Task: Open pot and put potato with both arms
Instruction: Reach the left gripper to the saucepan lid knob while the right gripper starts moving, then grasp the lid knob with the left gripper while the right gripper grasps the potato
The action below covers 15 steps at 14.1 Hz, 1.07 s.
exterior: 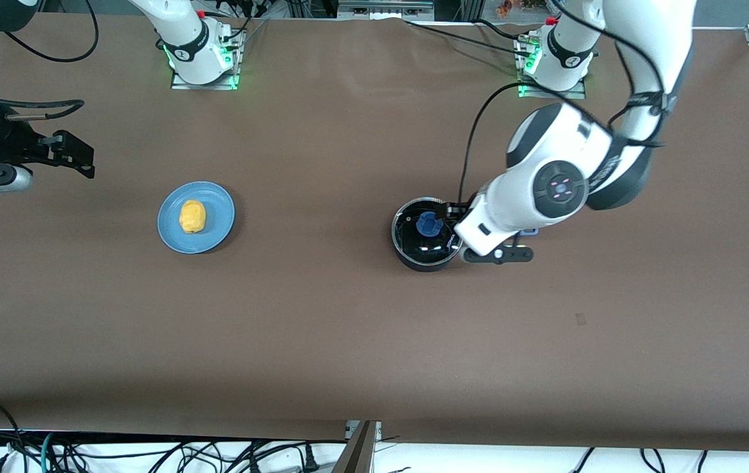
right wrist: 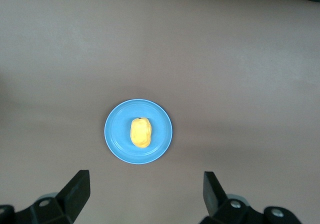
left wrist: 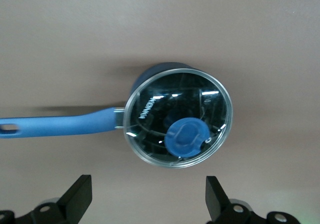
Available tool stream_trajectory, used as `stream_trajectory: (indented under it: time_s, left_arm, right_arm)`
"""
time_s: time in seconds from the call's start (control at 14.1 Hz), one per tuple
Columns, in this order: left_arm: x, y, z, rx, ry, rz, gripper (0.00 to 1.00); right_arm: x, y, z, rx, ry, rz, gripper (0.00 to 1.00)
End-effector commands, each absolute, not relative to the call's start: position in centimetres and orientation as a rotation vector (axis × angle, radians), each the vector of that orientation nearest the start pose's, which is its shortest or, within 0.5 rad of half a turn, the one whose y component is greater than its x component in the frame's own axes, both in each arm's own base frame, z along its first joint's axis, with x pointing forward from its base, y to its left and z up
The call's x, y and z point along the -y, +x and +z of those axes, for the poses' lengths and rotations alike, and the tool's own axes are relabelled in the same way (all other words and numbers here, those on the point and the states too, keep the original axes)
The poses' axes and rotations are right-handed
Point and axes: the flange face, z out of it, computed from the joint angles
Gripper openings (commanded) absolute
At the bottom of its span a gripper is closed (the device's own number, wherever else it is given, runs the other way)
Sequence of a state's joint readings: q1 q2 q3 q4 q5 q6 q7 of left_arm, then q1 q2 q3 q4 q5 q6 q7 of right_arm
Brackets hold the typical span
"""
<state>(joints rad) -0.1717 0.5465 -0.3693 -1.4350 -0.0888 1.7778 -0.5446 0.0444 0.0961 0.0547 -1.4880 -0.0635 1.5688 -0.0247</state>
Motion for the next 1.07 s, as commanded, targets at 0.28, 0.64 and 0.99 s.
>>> stream_trajectory:
  time_s: [0.28, 0.64, 0.99]
  left_arm:
    - [38.9, 54.7, 30.3, 0.051, -3.258, 0.39, 1.0]
    - [38.6, 54.5, 29.3, -0.056, -3.198, 0.317, 1.0]
    - [38.6, 54.8, 29.8, -0.074, -3.195, 0.299, 1.0]
  right_arm:
    - [-5.1, 59.5, 57.9, 0.203, -3.196, 0.084, 1.0]
    - [-4.3, 60.3, 49.7, 0.203, -3.202, 0.161, 1.0]
    - [-3.7, 61.0, 39.2, 0.14, -3.195, 0.279, 1.0]
